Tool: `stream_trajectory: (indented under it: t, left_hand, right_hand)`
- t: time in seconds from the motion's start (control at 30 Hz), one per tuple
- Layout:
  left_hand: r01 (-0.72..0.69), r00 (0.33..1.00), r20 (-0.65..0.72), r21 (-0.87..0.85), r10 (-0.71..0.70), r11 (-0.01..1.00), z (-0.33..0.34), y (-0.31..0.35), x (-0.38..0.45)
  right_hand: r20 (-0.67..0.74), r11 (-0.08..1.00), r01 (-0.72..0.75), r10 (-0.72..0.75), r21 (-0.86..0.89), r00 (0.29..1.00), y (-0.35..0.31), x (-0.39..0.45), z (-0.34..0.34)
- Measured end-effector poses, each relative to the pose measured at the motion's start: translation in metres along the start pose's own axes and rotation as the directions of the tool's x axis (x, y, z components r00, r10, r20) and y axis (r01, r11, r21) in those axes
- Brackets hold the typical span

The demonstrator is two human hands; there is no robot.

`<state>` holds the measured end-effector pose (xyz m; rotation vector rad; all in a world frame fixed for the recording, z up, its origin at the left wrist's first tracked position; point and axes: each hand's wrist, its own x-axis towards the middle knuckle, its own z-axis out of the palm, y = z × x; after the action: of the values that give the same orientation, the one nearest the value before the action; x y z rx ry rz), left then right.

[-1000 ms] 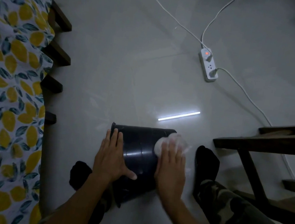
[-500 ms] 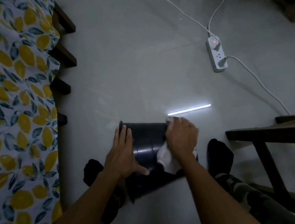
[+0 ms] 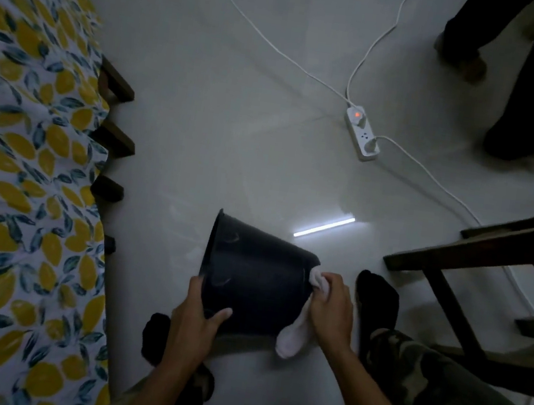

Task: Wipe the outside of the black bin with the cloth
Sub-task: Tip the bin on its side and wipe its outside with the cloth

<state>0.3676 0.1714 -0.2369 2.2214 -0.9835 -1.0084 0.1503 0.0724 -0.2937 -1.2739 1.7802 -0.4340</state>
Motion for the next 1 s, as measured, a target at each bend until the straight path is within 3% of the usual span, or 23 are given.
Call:
stream_trajectory:
  t: [0.13, 0.2, 0.3, 0.37, 0.43, 0.5, 0.53, 0.63, 0.7, 0.8, 0.87, 1.0]
  left_hand:
    - [-0.032, 0.995, -0.080, 0.291, 0.058, 0.956, 0.011, -0.024, 0.008]
    - [-0.070, 0.997, -0.006, 0.390, 0.078, 0.918, 0.021, -0.032, 0.010]
    - [0.019, 0.999, 0.034, 0.356, -0.034, 0.934, 0.030, -0.026, 0.006]
    - [0.109, 0.991, -0.099, 0.246, -0.087, 0.963, 0.029, -0.013, 0.007]
    - [0.055, 0.974, -0.223, 0.355, 0.027, 0.933, 0.020, 0.005, 0.016]
    - [-0.120, 0.967, -0.108, 0.605, 0.231, 0.787, 0.009, 0.020, 0.034]
    - [-0.179, 0.966, -0.014, 0.687, 0.260, 0.704, 0.007, 0.026, 0.043]
    - [-0.186, 0.981, 0.116, 0.785, 0.155, 0.591, 0.012, 0.035, 0.064]
    - [-0.182, 0.983, 0.132, 0.797, 0.127, 0.576, 0.023, 0.033, 0.067]
    - [-0.203, 0.978, 0.113, 0.732, 0.178, 0.650, 0.037, 0.022, 0.057]
    - [-0.220, 0.973, 0.118, 0.728, 0.198, 0.649, 0.042, 0.012, 0.052]
    - [-0.179, 0.984, 0.149, 0.791, 0.100, 0.585, 0.042, 0.013, 0.052]
  right_hand:
    - [-0.019, 0.999, 0.028, -0.027, 0.040, 0.999, -0.002, 0.009, -0.001]
    - [-0.014, 0.999, 0.049, -0.049, 0.002, 0.999, -0.004, 0.014, -0.002]
    - [0.043, 0.989, 0.133, -0.131, -0.057, 0.990, -0.008, 0.014, -0.002]
    - [0.048, 0.975, 0.207, -0.204, -0.077, 0.978, -0.009, 0.009, 0.000]
    - [0.034, 0.947, 0.304, -0.302, -0.102, 0.953, -0.013, 0.001, 0.004]
    - [0.058, 0.888, 0.432, -0.429, -0.156, 0.902, -0.018, -0.007, 0.011]
    - [0.088, 0.847, 0.499, -0.491, -0.182, 0.867, -0.020, -0.010, 0.015]
    - [0.147, 0.718, 0.671, -0.655, -0.187, 0.741, -0.031, -0.009, 0.028]
    - [0.216, 0.621, 0.766, -0.735, -0.164, 0.643, -0.040, -0.002, 0.039]
    - [0.477, 0.475, 0.862, -0.724, -0.177, 0.497, -0.060, 0.020, 0.060]
    - [0.553, 0.472, 0.849, -0.652, -0.239, 0.519, -0.073, 0.039, 0.076]
    - [0.395, 0.616, 0.656, -0.524, -0.436, 0.755, -0.094, 0.082, 0.095]
